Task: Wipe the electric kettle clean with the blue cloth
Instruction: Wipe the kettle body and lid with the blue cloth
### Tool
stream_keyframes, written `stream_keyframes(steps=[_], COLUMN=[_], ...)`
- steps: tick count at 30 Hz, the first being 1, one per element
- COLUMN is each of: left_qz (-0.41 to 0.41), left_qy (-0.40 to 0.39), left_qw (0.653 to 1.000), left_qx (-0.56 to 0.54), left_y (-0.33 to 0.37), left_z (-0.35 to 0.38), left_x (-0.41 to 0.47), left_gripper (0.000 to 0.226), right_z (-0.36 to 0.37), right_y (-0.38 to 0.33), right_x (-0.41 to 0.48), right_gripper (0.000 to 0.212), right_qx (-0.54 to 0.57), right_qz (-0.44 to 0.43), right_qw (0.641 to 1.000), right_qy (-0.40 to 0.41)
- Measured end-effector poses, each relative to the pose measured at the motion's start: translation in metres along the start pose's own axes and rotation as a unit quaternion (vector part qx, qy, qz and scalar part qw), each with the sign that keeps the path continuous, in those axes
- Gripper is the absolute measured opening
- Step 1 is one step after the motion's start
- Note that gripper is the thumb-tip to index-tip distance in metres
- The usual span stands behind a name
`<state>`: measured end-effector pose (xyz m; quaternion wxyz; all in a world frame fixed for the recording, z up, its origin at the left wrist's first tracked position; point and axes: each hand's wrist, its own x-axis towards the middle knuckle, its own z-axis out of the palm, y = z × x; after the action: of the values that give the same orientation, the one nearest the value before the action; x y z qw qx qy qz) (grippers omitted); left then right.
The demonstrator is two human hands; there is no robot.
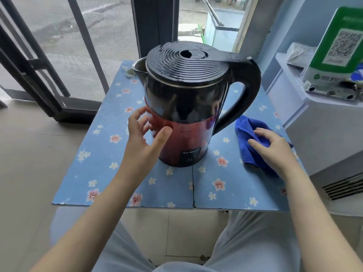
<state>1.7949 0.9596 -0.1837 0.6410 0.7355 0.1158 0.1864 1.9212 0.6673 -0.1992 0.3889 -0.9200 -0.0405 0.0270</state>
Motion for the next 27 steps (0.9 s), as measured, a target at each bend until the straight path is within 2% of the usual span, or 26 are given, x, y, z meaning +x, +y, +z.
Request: stream_keyframes(steps=[6, 10, 13, 15, 17, 19, 21, 24, 27], left_qz=[0.001, -0.020, -0.018, 0.025, 0.103, 0.196, 0.268, 0.278, 0.283], left_qy=[0.039, 0.085, 0.081, 0.065, 0.040, 0.002, -0.050, -0.111, -0.103], left_qw=[0.999, 0.996, 0.997, 0.997, 0.992, 0.975, 0.948, 0.937, 0.939], left_qx=[-0.012, -0.013, 0.013, 0.034, 0.054, 0.103, 0.163, 0.179, 0.169], left_y=[0.004, 0.005, 0.008, 0.015, 0.029, 0.043, 0.056, 0.065, 0.065], left_z=[0.021, 0.034, 0.026, 0.009, -0.010, -0.024, -0.030, -0.030, -0.025], left_x=[0.012, 0.011, 0.012, 0.025, 0.043, 0.061, 0.077, 0.090, 0.090], left_gripper=[0.072, 0.075, 0.089, 0.098, 0.099, 0.098, 0.085, 0.061, 0.059], right_z=[0.011, 0.021, 0.026, 0.027, 0.028, 0.029, 0.029, 0.030, 0.033], right_y=[0.003, -0.003, 0.004, 0.008, 0.008, 0.007, 0.004, 0.000, -0.007], right_x=[0.007, 0.011, 0.013, 0.014, 0.015, 0.017, 0.020, 0.024, 0.028], right_gripper=[0.030, 0.024, 0.024, 0.021, 0.016, 0.016, 0.019, 0.022, 0.025], right_qx=[-0.098, -0.075, -0.050, -0.030, -0.024, -0.017, 0.011, 0.055, 0.111], right_qz=[-0.030, -0.058, -0.053, -0.054, -0.068, -0.077, -0.069, -0.054, -0.039], right_qw=[0.995, 0.995, 0.996, 0.996, 0.995, 0.995, 0.996, 0.996, 0.992], right_qy=[0.007, 0.027, 0.051, 0.059, 0.065, 0.063, 0.050, 0.037, 0.042])
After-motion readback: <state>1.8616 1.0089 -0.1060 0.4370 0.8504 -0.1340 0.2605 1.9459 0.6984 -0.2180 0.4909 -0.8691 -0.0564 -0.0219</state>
